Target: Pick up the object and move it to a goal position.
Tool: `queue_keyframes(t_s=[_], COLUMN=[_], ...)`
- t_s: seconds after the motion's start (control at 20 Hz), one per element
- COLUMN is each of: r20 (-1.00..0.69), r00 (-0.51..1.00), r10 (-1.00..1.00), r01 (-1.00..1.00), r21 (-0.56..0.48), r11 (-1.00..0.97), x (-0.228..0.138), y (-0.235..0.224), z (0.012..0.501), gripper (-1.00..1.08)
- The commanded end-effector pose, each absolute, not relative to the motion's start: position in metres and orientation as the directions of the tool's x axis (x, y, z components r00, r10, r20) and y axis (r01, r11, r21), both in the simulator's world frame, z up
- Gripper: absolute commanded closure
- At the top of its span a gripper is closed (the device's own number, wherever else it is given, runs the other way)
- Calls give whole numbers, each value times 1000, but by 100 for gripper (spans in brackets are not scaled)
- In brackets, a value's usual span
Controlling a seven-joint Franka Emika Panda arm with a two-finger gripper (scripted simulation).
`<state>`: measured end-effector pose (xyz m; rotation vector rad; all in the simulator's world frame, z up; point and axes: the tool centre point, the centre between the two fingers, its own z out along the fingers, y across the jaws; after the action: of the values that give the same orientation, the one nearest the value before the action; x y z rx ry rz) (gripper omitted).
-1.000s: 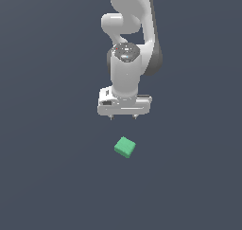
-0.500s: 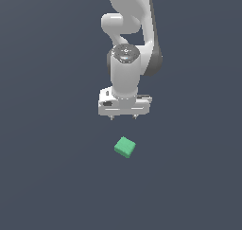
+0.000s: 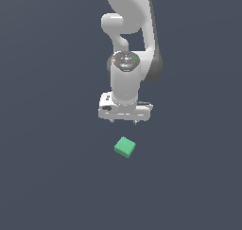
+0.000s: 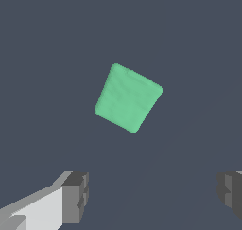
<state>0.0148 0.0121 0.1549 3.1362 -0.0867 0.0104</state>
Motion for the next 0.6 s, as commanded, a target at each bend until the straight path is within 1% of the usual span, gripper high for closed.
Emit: queue_keyframes(t_s=[0.0, 0.55], r20=[6, 1], r00=[995, 930], r10=[-102, -367], r01=[-102, -367], r21=[3, -1], r11=[-995, -930], x=[21, 56], y=[13, 18], z=[149, 113], gripper=[-92, -92])
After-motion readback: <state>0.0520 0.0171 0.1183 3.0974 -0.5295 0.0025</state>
